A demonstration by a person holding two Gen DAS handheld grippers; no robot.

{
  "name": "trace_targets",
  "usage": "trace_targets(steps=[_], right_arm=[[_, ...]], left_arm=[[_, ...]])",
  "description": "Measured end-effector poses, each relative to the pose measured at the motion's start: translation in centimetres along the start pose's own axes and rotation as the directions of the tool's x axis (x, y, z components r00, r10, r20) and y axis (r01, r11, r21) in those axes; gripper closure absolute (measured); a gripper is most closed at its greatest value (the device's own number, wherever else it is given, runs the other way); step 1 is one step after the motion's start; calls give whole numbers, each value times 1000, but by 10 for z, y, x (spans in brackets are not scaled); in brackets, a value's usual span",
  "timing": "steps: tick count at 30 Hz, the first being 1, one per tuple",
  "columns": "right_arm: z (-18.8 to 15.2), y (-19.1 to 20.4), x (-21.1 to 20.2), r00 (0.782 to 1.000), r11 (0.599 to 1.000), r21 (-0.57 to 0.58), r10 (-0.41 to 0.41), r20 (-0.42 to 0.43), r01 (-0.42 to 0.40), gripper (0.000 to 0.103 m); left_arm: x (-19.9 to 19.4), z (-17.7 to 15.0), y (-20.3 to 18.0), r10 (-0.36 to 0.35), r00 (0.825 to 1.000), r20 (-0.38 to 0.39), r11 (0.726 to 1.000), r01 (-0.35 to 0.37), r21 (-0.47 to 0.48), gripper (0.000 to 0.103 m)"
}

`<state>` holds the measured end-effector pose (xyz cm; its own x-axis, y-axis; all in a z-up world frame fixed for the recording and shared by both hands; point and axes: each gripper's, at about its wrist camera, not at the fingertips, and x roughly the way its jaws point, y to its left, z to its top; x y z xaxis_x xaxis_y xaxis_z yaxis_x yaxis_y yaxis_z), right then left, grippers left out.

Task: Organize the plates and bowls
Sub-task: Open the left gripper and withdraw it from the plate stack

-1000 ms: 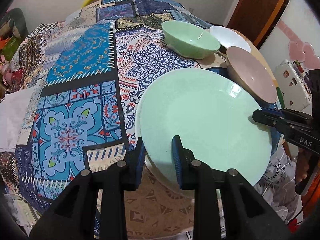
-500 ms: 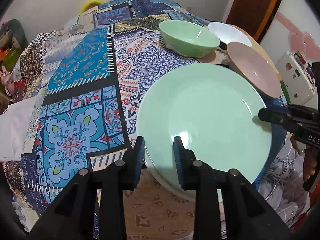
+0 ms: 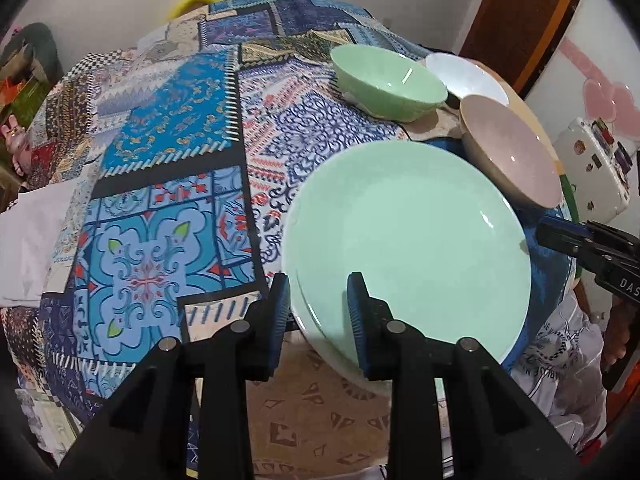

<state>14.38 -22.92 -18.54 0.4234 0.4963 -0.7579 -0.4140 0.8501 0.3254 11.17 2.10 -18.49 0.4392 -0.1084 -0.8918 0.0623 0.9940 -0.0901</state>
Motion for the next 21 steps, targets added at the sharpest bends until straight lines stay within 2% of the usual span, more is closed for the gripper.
trace_targets(steps=[2, 6, 8, 13, 18, 21], right_arm=[[3, -2, -9, 999, 1000, -1, -10, 30, 10, 79], [9, -7, -23, 996, 999, 0, -34, 82, 34, 76], [12, -11, -30, 993, 999, 6, -50, 107, 49, 74], [17, -24, -45, 981, 995, 28, -98, 166, 95, 59], [19, -41, -53, 969, 991, 47, -135, 205, 128, 56], [19, -52, -54, 964, 988, 67, -151, 217, 140, 51]], left_arm=[[-7, 2, 0, 5, 1000, 18, 1000, -5, -4, 70], [-27, 9, -5, 11, 996, 85, 1000, -11, -7, 55], [-37, 15, -11, 9, 992, 122, 1000, -9, 5, 50], [-51, 29, -34, -2, 981, 193, 999, -8, 52, 38], [-45, 44, -59, -26, 977, 213, 996, 8, 86, 24], [-35, 51, -71, -39, 978, 206, 995, 18, 101, 21]])
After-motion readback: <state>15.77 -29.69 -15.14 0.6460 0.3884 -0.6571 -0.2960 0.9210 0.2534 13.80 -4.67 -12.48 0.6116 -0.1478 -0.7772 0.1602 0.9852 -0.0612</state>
